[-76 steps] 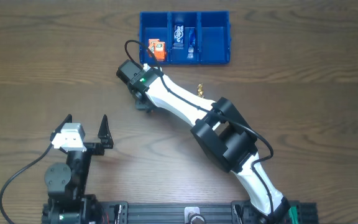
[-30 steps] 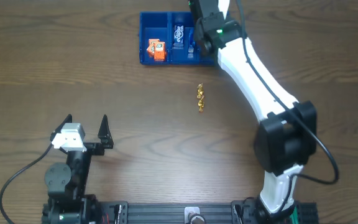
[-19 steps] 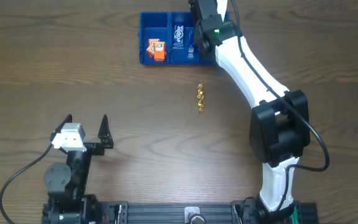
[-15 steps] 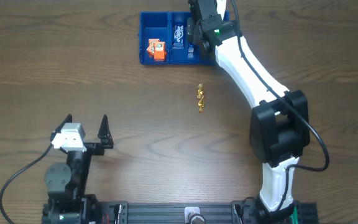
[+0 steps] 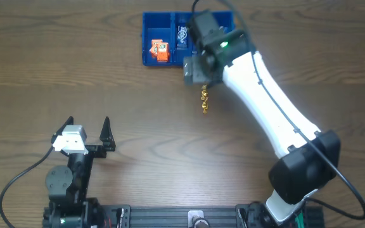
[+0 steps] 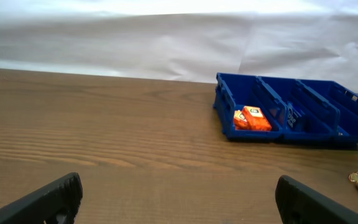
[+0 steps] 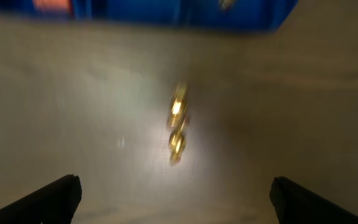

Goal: Sort Candies Into Trays

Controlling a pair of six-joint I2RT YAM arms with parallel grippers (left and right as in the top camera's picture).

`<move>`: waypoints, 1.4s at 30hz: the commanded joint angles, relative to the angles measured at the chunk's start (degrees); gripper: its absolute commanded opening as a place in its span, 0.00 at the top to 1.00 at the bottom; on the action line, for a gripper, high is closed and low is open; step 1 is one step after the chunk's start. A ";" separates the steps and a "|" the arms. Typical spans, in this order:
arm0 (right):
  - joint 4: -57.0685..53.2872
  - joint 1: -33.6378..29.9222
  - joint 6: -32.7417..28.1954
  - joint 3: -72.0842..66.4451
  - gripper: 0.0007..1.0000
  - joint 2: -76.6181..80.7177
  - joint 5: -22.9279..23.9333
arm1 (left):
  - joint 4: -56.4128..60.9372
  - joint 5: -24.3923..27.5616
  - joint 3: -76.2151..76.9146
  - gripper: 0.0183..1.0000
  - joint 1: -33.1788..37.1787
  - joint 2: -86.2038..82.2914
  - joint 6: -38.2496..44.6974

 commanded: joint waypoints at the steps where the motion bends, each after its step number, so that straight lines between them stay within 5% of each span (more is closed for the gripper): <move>1: 6.99 1.90 3.65 -13.77 0.00 1.68 -4.15 | -1.88 1.42 -1.16 0.00 0.28 -0.35 0.17; 9: 23.54 0.72 5.31 -27.71 0.00 1.73 -3.26 | -1.88 1.42 -1.16 0.00 0.28 -0.35 0.17; 26: 28.37 -0.46 5.29 -28.76 0.01 6.10 0.42 | -1.88 1.42 -1.16 0.00 0.28 -0.37 0.17; 34: 29.90 -0.46 5.29 -28.76 0.42 6.25 0.44 | -1.88 1.42 -1.16 0.00 0.28 -0.37 0.17; 42: 30.51 -0.39 5.29 -28.76 0.67 6.25 0.39 | -1.88 1.42 -1.16 0.00 0.28 -0.35 0.17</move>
